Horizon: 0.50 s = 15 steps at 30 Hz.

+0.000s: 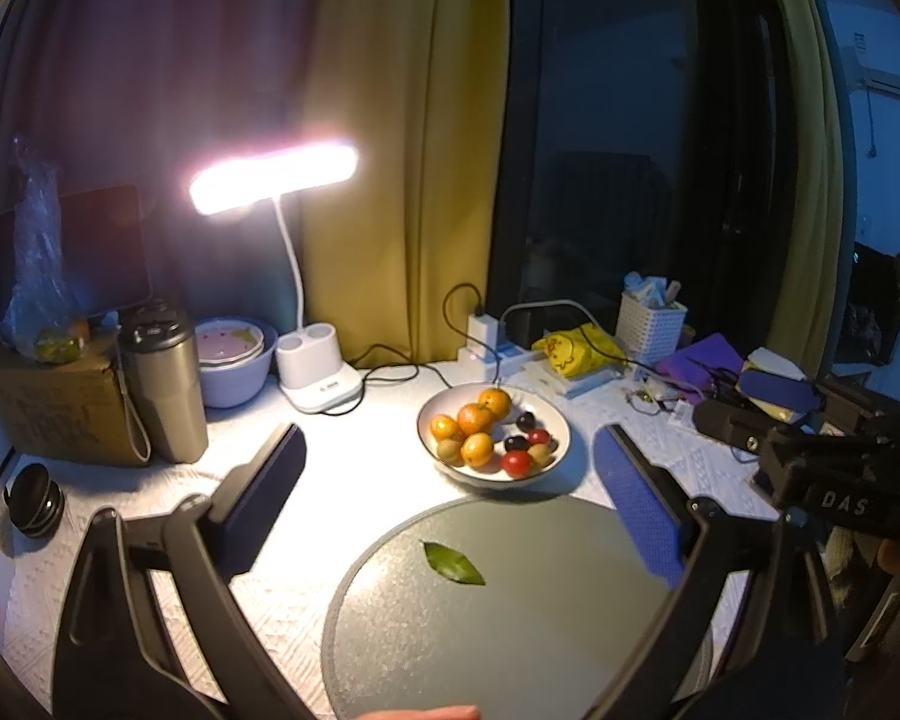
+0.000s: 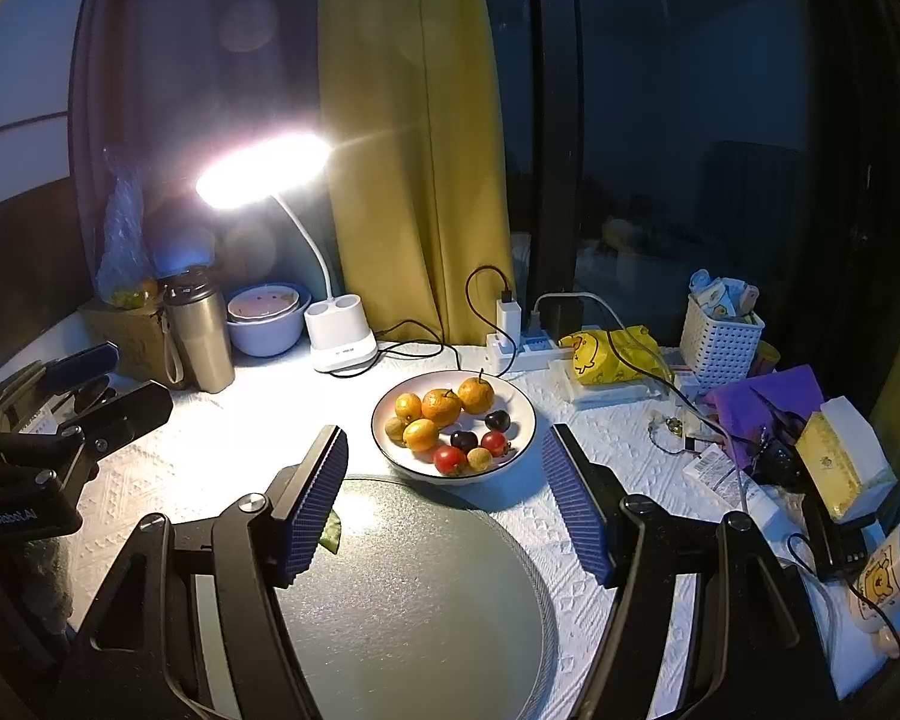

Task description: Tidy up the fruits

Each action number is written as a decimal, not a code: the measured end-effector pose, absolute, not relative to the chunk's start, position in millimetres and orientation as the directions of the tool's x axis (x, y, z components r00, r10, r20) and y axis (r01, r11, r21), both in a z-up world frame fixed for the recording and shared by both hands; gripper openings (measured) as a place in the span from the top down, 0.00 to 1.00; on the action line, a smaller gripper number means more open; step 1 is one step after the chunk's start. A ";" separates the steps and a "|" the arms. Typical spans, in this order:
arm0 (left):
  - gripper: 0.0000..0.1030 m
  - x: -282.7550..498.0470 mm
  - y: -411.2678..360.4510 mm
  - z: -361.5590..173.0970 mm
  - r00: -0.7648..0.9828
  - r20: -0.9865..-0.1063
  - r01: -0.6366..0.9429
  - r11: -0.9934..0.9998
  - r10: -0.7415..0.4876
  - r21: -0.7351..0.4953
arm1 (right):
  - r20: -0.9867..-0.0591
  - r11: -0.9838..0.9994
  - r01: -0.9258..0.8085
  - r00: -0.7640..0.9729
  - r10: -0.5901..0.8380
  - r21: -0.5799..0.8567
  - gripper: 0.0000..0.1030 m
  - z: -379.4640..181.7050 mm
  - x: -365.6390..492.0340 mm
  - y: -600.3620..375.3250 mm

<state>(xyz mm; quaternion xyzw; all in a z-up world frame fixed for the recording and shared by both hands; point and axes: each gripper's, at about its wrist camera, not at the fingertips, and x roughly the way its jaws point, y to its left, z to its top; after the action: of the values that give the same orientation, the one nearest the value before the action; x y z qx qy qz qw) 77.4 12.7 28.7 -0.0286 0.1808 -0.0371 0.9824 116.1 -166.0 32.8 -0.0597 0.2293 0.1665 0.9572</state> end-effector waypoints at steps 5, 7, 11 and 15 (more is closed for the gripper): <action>0.06 83.4 11.9 27.3 0.931 -0.354 0.065 0.995 -0.086 -0.070 | -0.460 0.937 -0.346 0.839 0.291 -0.037 0.32 31.2 118.6 -166.0; 0.06 83.6 12.1 27.6 0.931 -0.355 0.065 0.995 -0.086 -0.070 | -0.460 0.937 -0.347 0.839 0.292 -0.037 0.32 31.1 118.9 -166.3; 0.06 83.8 11.9 27.7 0.931 -0.355 0.065 0.995 -0.085 -0.070 | -0.460 0.937 -0.346 0.838 0.292 -0.037 0.32 31.4 119.3 -166.2; 0.06 86.1 10.6 27.1 0.929 -0.359 0.066 0.995 -0.087 -0.071 | -0.463 0.937 -0.346 0.837 0.292 -0.036 0.32 29.6 122.0 -165.2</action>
<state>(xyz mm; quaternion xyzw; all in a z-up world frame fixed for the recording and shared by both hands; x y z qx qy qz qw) 86.1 10.6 27.1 -0.0287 0.1838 -0.0389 0.9818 122.0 -165.2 29.6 -0.0593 0.2316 0.1667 0.9566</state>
